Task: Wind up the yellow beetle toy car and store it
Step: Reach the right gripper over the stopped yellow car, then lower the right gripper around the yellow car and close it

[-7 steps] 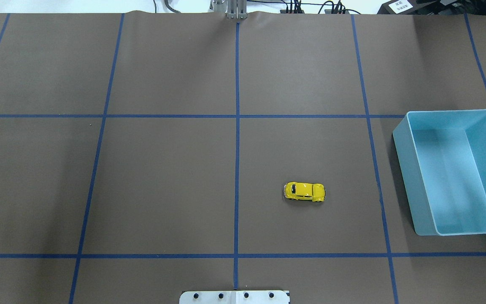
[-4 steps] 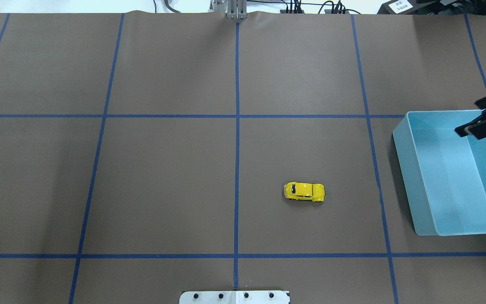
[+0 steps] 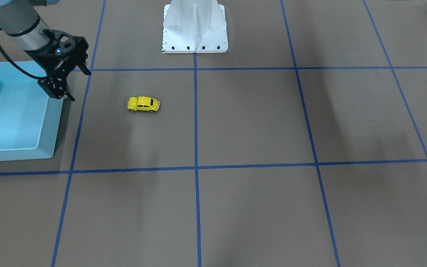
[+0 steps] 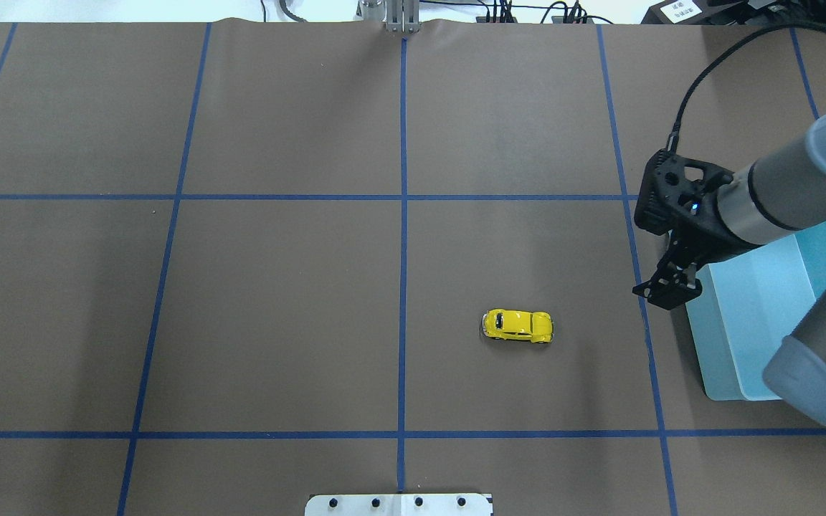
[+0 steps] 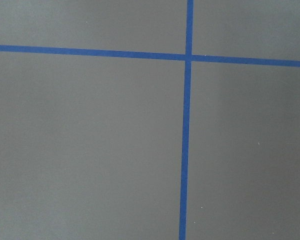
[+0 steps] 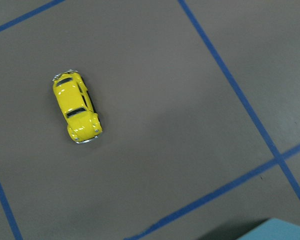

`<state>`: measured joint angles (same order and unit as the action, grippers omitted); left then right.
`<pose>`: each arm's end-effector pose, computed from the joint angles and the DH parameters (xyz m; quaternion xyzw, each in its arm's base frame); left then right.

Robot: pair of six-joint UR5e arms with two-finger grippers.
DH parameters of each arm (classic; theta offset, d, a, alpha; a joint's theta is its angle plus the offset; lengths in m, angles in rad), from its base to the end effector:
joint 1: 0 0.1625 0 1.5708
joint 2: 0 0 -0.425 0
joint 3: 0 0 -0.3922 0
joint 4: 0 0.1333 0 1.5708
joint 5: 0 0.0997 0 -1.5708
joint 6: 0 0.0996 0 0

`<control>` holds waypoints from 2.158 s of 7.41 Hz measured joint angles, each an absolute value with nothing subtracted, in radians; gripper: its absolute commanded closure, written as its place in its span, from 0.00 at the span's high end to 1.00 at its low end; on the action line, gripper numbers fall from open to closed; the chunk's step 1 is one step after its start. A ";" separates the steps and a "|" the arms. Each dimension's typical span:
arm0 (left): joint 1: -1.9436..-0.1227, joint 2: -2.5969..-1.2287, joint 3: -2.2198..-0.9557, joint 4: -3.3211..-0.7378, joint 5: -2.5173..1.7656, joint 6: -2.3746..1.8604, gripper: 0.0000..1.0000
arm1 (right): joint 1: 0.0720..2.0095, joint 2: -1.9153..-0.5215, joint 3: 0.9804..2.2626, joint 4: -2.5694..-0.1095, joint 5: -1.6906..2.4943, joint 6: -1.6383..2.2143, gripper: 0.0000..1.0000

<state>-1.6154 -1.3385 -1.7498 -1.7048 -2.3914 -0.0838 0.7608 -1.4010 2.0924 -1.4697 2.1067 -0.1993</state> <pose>-0.0782 -0.3956 0.6566 0.0292 0.3992 -0.0427 0.9154 -0.3089 -0.4079 0.3204 0.2815 -0.3448 -0.5196 0.7293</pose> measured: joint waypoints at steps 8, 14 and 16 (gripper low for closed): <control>-1.667 -1.337 -1.738 -1.705 -2.385 -0.080 1.00 | 0.502 -1.244 1.890 -1.367 1.972 -0.126 1.00; -1.667 -1.338 -1.733 -1.706 -2.385 -0.080 1.00 | 0.493 -1.237 1.833 -1.315 1.919 -0.123 1.00; -1.666 -1.338 -1.733 -1.705 -2.385 -0.080 1.00 | 0.490 -1.235 1.824 -1.310 1.913 -0.122 1.00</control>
<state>-1.6661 -1.3376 -1.7334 -1.7052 -2.3853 -0.0798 0.4896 -1.2348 1.8245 -1.3098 1.9128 -0.1224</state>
